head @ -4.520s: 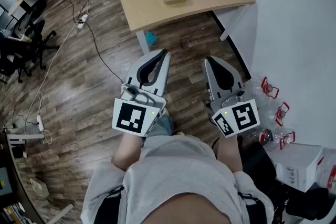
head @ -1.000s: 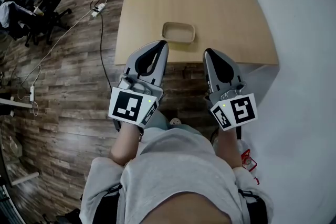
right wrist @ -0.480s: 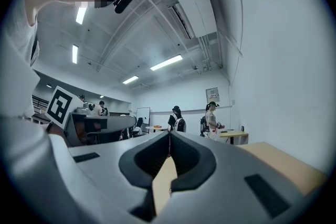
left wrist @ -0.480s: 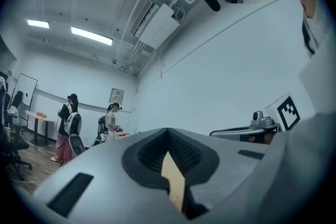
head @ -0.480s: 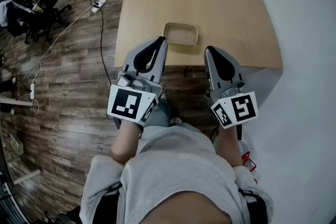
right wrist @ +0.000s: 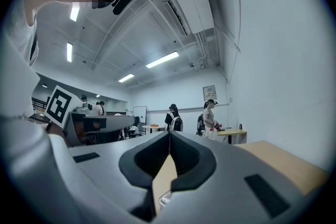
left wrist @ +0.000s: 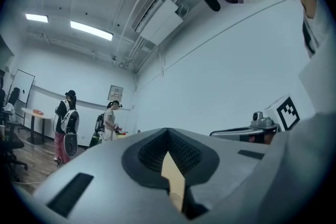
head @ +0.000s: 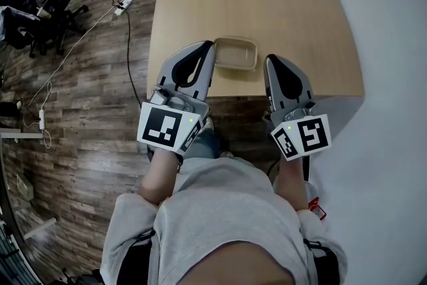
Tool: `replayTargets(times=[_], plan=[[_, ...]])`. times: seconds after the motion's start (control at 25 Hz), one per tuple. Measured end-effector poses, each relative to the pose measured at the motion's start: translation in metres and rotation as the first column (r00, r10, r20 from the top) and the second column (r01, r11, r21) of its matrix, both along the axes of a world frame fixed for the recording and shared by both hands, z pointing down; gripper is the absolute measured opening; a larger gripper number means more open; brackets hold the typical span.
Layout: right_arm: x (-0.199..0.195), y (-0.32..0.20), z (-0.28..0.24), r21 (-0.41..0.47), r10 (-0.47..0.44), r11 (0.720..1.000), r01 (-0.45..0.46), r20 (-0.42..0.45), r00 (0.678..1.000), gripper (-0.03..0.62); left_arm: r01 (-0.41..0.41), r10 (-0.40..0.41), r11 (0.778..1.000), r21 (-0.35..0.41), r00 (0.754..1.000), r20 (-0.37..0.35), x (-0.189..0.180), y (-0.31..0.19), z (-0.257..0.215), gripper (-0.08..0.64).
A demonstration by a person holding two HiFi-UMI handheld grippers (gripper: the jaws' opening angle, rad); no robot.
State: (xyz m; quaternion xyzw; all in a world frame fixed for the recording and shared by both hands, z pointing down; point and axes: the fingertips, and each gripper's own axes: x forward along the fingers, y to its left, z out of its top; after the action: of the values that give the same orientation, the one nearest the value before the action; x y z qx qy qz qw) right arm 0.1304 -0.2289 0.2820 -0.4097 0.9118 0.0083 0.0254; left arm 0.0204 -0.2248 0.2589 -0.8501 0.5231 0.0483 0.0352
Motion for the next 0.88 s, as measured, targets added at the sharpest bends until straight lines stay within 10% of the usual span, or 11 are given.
replayTargets(times=[0.88], plan=[[-0.014,-0.12,0.035,-0.081,0.125,0.988,-0.129,-0.051,0.991,0.012,-0.131,0.13,0.99,-0.044,0.991,-0.017,-0.014,-0.131,0.024,0.011]])
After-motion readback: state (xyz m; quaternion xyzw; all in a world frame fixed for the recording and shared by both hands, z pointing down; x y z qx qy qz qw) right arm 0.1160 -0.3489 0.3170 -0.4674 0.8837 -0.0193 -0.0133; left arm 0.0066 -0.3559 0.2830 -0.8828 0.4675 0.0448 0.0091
